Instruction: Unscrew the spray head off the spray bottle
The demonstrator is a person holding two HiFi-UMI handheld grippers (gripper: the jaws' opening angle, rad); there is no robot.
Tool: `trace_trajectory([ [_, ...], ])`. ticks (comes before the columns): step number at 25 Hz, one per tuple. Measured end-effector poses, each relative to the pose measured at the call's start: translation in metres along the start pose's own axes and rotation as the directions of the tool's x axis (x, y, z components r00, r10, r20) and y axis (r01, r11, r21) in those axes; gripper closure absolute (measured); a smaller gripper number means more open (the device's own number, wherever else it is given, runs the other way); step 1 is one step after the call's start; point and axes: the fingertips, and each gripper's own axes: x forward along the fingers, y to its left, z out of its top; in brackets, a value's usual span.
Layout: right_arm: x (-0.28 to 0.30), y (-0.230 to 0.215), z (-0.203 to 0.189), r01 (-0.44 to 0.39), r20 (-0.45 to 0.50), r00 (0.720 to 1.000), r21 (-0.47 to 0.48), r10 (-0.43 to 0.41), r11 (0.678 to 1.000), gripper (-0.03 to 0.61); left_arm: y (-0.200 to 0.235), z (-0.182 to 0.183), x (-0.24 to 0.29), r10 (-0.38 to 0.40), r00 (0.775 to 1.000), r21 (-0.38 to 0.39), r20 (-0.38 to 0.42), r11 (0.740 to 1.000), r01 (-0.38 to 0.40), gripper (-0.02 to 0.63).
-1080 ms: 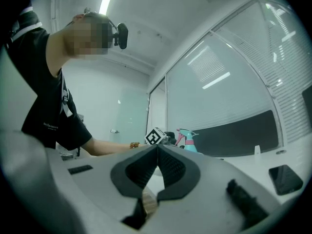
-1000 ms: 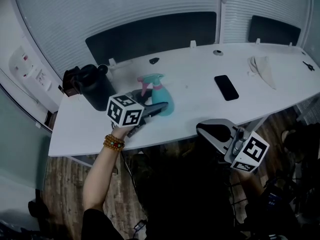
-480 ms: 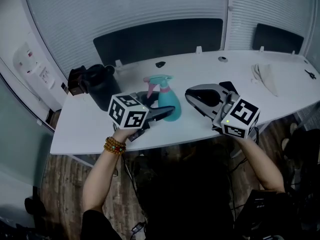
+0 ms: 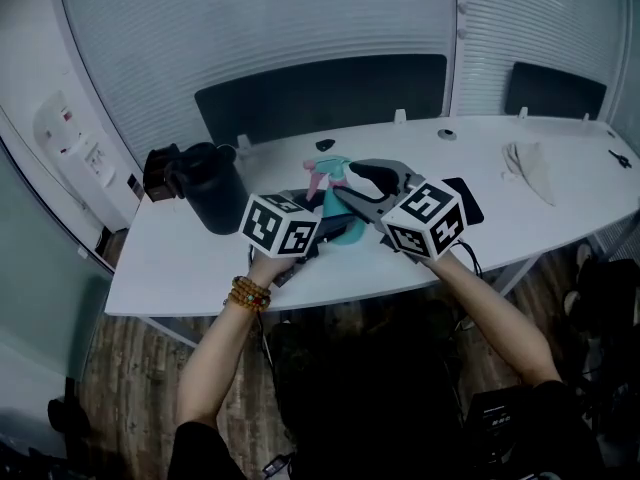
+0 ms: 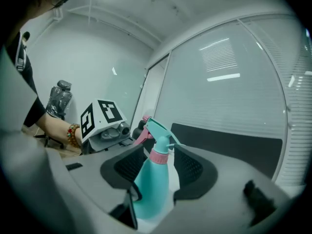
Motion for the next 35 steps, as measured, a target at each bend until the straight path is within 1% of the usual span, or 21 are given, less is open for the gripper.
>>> trace_trajectory([
  [3, 0.008, -0.003, -0.006, 0.033, -0.056, 0.998, -0.007, -0.034, 0.999, 0.388, 0.003, 0.001, 0.004, 0.023, 1.0, -0.014, -0.018, 1.0, -0.023, 0.304],
  [5, 0.014, -0.004, -0.011, 0.055, -0.097, 0.994, -0.018, -0.056, 0.998, 0.388, 0.003, 0.002, 0.007, 0.05, 0.998, -0.002, -0.034, 0.999, -0.05, 0.304],
  [8, 0.02, -0.009, -0.012, 0.087, -0.1, 0.991, 0.005, -0.086, 0.996, 0.39, -0.004, 0.005, 0.012, 0.064, 0.997, 0.012, -0.042, 0.998, -0.063, 0.302],
  [10, 0.021, -0.012, -0.012, 0.085, -0.104, 0.991, 0.036, -0.081, 0.996, 0.396, -0.009, 0.005, 0.017, 0.061, 0.997, 0.017, -0.048, 0.998, -0.06, 0.304],
  [12, 0.021, -0.013, -0.015, 0.054, -0.119, 0.992, 0.089, -0.043, 0.995, 0.414, -0.01, 0.003, 0.02, 0.05, 0.997, 0.015, -0.056, 0.999, -0.05, 0.302],
  [14, 0.019, -0.013, -0.016, 0.017, -0.113, 0.994, 0.144, -0.001, 0.989, 0.424, -0.011, 0.002, 0.019, 0.027, 0.998, 0.011, -0.053, 1.0, -0.026, 0.304],
  [18, 0.007, -0.007, -0.001, -0.075, -0.053, 0.995, 0.195, 0.087, 0.978, 0.426, -0.028, 0.011, 0.008, -0.092, 0.996, 0.013, 0.0, 0.996, 0.092, 0.304],
  [20, 0.0, -0.002, 0.006, -0.139, -0.04, 0.988, 0.218, 0.151, 0.966, 0.426, -0.037, 0.016, -0.001, -0.141, 0.99, 0.035, 0.021, 0.989, 0.14, 0.304],
  [22, -0.007, 0.005, 0.013, -0.209, -0.021, 0.975, 0.248, 0.221, 0.946, 0.428, -0.045, 0.018, -0.01, -0.183, 0.982, 0.057, 0.035, 0.982, 0.181, 0.304],
  [25, -0.017, 0.012, 0.021, -0.304, 0.017, 0.95, 0.274, 0.312, 0.912, 0.43, -0.058, 0.022, -0.018, -0.256, 0.965, 0.067, 0.057, 0.965, 0.252, 0.305],
  [28, -0.028, 0.012, 0.028, -0.39, 0.059, 0.919, 0.285, 0.391, 0.875, 0.431, -0.068, 0.03, -0.021, -0.34, 0.937, 0.061, 0.076, 0.94, 0.336, 0.308],
  [31, -0.036, 0.022, 0.038, -0.468, 0.112, 0.882, 0.314, 0.457, 0.826, 0.436, -0.08, 0.033, -0.033, -0.424, 0.9, 0.048, 0.105, 0.906, 0.421, 0.31],
  [35, -0.044, 0.032, 0.052, -0.556, 0.173, 0.83, 0.328, 0.53, 0.764, 0.439, -0.087, 0.038, -0.051, -0.514, 0.842, 0.039, 0.165, 0.856, 0.515, 0.316],
])
